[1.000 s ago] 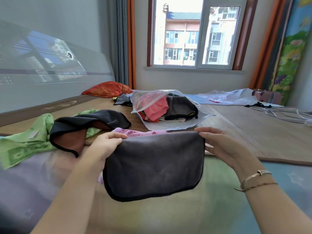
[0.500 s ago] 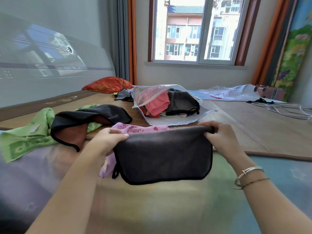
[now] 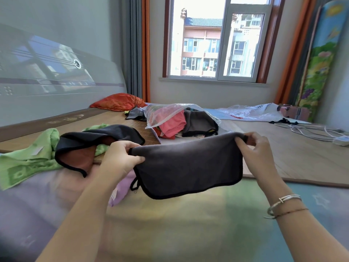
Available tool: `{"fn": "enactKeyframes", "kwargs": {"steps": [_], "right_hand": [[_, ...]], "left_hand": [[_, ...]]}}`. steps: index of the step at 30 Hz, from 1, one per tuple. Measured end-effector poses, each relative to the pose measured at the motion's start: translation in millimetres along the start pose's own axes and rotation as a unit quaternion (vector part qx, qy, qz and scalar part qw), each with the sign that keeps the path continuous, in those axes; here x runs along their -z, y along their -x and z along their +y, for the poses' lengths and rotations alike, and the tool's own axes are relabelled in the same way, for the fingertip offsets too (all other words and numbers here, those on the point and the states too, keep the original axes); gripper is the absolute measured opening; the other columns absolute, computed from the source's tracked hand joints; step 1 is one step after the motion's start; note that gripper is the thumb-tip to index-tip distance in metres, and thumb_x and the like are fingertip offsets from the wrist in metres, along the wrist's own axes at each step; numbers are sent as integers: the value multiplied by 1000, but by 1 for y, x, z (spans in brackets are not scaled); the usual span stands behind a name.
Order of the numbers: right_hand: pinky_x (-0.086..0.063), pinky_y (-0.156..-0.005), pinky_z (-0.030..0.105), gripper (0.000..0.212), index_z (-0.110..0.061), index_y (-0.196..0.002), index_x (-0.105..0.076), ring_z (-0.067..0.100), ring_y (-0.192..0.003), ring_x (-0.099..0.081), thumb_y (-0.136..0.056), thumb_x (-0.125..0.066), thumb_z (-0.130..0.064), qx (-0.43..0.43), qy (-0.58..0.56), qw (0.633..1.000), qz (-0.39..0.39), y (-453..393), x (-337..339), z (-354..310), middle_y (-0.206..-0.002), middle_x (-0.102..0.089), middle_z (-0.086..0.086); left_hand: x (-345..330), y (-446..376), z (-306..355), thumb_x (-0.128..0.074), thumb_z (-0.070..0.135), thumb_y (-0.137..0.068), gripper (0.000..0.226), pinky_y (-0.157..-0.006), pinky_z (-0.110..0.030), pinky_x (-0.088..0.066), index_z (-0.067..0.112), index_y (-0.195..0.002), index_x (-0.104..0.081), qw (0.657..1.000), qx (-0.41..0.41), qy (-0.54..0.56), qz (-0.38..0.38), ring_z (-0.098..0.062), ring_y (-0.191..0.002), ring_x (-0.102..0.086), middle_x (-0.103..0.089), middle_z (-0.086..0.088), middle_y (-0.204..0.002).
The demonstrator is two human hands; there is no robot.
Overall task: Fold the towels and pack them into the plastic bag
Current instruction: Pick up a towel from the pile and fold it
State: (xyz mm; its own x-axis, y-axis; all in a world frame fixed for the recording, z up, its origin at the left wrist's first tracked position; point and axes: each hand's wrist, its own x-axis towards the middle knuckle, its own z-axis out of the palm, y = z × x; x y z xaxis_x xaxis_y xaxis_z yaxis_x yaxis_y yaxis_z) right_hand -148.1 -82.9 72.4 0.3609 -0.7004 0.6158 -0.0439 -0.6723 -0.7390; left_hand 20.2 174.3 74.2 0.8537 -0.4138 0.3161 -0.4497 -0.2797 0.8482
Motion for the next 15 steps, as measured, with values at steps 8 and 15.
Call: {"fn": "enactKeyframes", "kwargs": {"steps": [8, 15], "right_hand": [[-45, -70, 35, 12, -16, -84, -60, 19, -75, -58, -91, -61, -25, -136, -87, 986, -49, -3, 5, 2, -81, -66, 3], [-48, -80, 38, 14, -11, -84, -58, 31, -93, -62, -86, -64, -24, -171, 61, 981, -75, 8, -15, -14, -85, -65, 8]], "left_hand": [[-1, -11, 3, -55, 27, -96, 12, -71, -31, -47, 18, -93, -62, 997, -8, 66, 49, -23, -96, -60, -66, -6, -98], [-56, -4, 6, -50, 28, -99, 31, -85, -22, -32, 2, -112, -59, 997, 55, 2, 56, -27, -114, -54, -63, -13, -111]]}}
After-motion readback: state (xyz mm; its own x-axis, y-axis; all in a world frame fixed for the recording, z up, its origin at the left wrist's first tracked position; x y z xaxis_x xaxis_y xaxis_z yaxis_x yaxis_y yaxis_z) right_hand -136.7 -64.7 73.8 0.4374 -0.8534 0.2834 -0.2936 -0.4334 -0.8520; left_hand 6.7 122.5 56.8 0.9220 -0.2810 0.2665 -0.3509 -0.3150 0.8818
